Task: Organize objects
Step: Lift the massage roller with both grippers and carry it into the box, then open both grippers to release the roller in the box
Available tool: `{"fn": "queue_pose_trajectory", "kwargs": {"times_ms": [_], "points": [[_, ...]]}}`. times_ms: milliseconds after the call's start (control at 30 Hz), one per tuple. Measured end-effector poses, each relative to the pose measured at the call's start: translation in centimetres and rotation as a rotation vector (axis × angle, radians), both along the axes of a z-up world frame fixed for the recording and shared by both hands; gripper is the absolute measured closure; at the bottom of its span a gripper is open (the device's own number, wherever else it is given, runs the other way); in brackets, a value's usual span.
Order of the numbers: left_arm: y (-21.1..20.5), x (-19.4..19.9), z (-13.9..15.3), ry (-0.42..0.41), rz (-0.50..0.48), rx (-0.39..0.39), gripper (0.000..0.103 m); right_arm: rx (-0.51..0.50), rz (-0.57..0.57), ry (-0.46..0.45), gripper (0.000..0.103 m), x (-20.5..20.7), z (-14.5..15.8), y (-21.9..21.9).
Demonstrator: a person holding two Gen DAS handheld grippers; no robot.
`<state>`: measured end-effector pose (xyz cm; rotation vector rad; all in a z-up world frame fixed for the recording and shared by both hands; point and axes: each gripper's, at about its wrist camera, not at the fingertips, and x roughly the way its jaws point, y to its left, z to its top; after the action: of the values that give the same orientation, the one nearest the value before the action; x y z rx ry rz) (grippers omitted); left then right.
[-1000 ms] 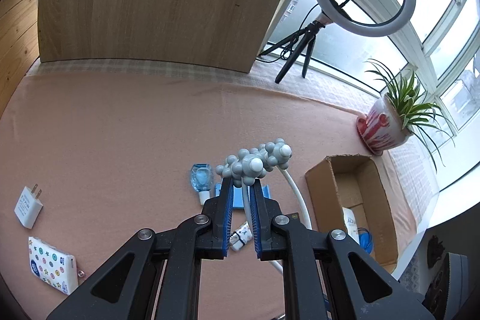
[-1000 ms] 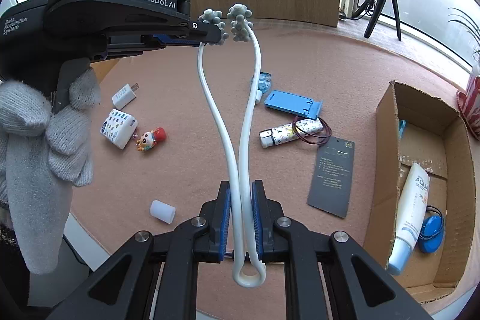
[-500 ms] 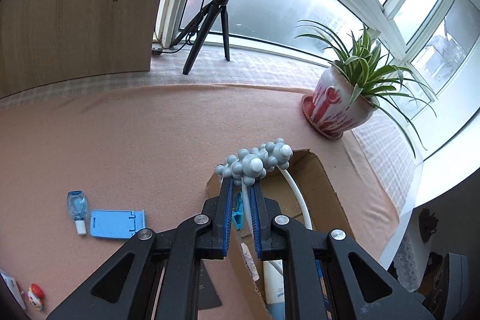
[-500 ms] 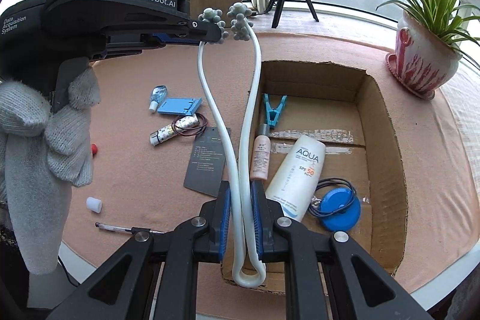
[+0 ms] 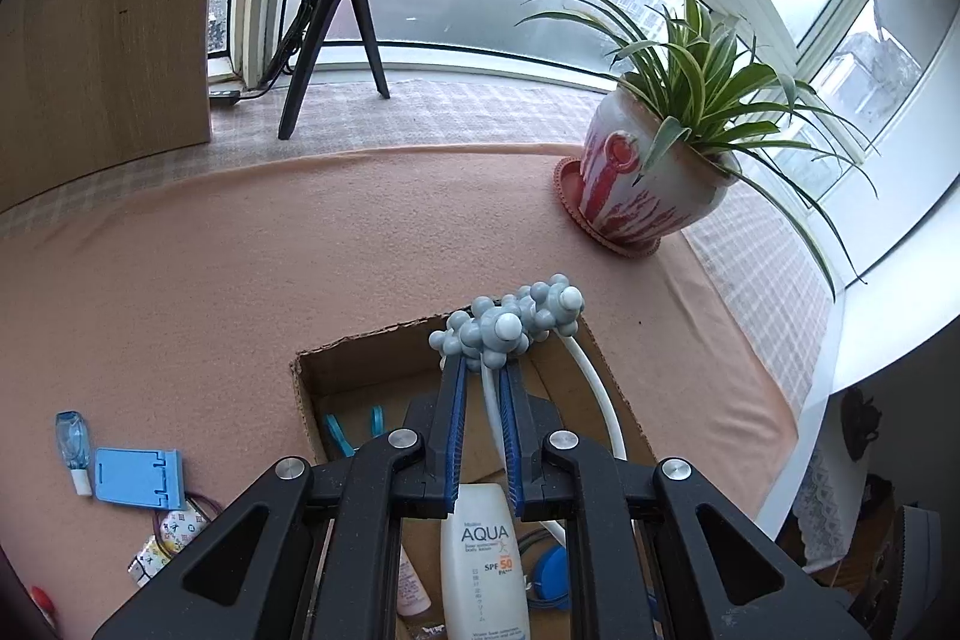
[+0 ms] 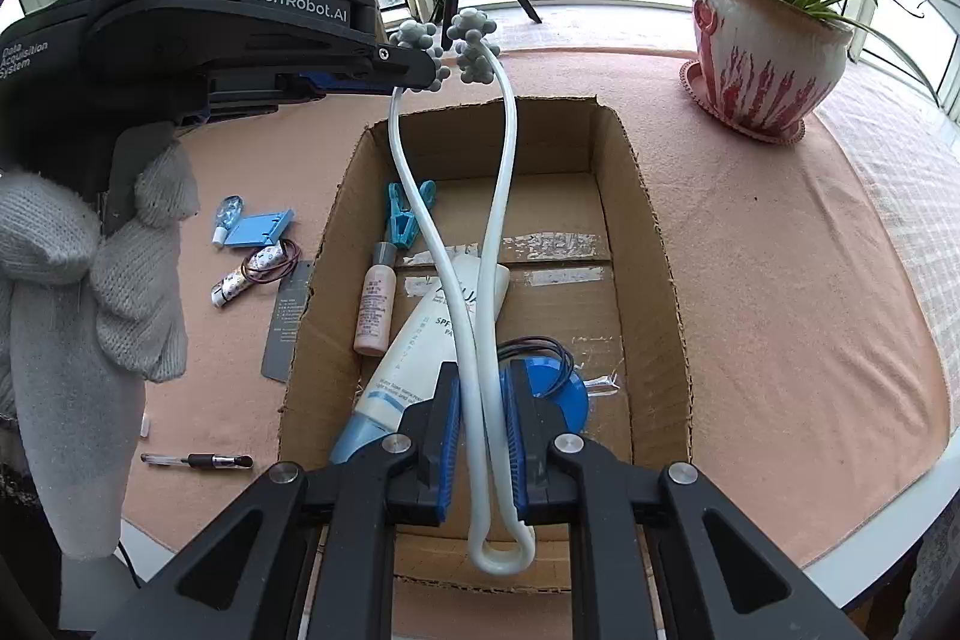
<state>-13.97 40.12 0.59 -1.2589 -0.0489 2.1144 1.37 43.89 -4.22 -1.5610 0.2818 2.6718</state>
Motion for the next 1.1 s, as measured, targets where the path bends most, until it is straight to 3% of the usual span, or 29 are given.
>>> {"fn": "queue_pose_trajectory", "kwargs": {"times_ms": [67, 100, 133, 167, 200, 233, 300, 700, 1000, 1100], "points": [[0.3, 0.2, 0.0, 0.004, -0.005, -0.007, 0.09, -0.002, -0.009, 0.0, 0.09, 0.1, -0.1, 0.4], [0.4, 0.1, 0.0, 0.002, -0.004, -0.014, 0.081, 0.002, -0.017, 0.0, 0.09, 0.1, -0.1, 0.6], [0.4, 0.1, -0.1, -0.005, -0.002, -0.021, 0.063, 0.006, -0.028, 0.002, 0.09, 0.2, -0.1, 0.7], [0.3, 0.2, -0.1, -0.006, -0.002, -0.02, 0.055, 0.003, -0.038, 0.007, 0.089, 0.2, -0.1, 1.0], [0.1, 0.2, 0.0, 0.002, -0.001, -0.017, 0.052, -0.003, -0.045, 0.011, 0.08, 0.2, 0.0, 1.2], [0.0, 0.4, 0.1, 0.009, 0.001, -0.022, 0.051, -0.008, -0.048, 0.007, 0.064, 0.2, 0.0, 1.4], [-0.4, 0.6, 0.1, 0.013, 0.006, -0.027, 0.052, -0.007, -0.051, 0.024, 0.055, 0.4, 0.3, 1.4], [-7.7, 0.9, -0.3, 0.004, 0.093, -0.045, 0.052, -0.071, -0.03, 0.039, 0.054, -0.2, 0.7, -0.3], [-17.8, -0.2, -3.5, -0.053, 0.243, -0.068, 0.053, -0.103, 0.08, 0.047, 0.054, -2.5, 1.3, -4.3], [-20.4, -0.4, -5.2, -0.081, 0.262, -0.081, 0.061, -0.117, 0.114, 0.039, 0.055, -3.8, 1.4, -5.8]]}}
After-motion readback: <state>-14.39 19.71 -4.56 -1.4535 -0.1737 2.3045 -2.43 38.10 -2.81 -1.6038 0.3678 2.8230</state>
